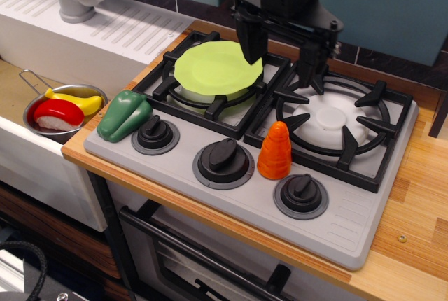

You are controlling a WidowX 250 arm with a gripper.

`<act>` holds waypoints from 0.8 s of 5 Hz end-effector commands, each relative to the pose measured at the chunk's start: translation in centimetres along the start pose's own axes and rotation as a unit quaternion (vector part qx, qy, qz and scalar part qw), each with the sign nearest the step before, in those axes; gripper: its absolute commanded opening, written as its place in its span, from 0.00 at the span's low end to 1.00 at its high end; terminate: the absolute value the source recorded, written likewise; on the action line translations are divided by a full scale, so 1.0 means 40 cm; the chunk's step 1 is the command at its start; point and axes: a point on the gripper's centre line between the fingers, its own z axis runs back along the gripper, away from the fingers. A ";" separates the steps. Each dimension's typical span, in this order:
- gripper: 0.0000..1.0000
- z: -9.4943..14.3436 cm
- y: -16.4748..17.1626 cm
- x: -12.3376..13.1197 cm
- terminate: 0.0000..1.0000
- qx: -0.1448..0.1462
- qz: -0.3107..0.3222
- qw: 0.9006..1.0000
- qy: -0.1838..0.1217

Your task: End effector reaching carrot

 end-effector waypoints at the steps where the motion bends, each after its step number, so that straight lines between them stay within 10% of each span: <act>1: 1.00 -0.008 -0.037 -0.053 0.00 0.017 -0.003 0.999 -0.051; 4: 1.00 -0.067 -0.074 -0.077 0.00 0.019 0.002 0.997 -0.072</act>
